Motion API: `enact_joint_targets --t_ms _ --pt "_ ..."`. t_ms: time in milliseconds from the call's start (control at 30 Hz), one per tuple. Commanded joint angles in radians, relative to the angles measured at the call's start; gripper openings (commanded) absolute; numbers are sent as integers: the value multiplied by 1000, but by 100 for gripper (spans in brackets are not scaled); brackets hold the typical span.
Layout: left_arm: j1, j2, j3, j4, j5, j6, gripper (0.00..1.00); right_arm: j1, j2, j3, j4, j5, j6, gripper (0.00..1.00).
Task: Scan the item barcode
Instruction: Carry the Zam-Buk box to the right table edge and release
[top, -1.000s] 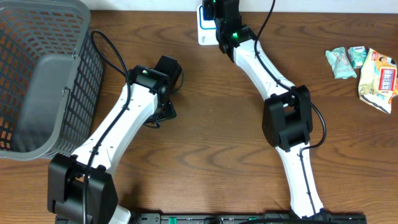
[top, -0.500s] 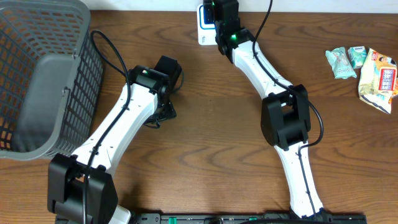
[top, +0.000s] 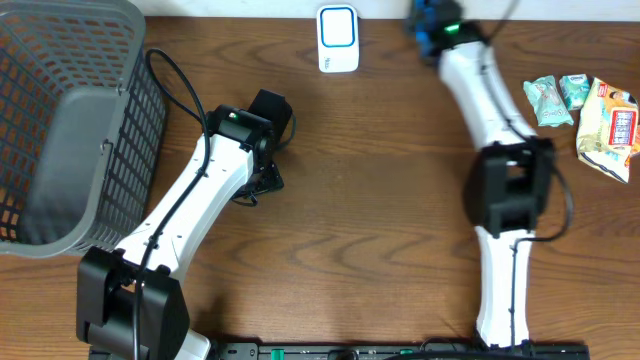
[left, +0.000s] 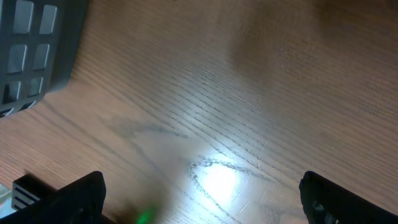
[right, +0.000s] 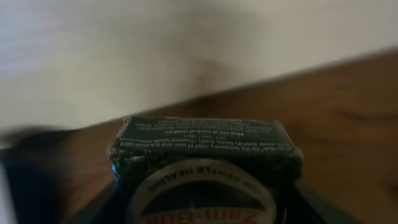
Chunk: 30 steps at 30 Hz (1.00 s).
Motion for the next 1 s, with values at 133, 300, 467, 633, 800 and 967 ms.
enact_joint_targets --t_ms 133,300,467,633,800,967 --pt "2 -5 -5 -6 -16 -8 98 -209 -94 29 -233 20 20 47" --pt "2 -5 -5 -6 -16 -8 98 -330 -90 29 -320 20 16 47" --pt "2 -5 -5 -6 -16 -9 98 -405 -90 29 -359 5 16 48" --pt "2 -5 -5 -6 -16 -9 98 -450 -90 26 -377 -2 16 55" --pt "2 -5 -5 -6 -16 -9 98 -465 -87 23 -396 -2 17 58" --pt "2 -5 -5 -6 -16 -8 98 -467 -87 23 -406 -2 17 85"
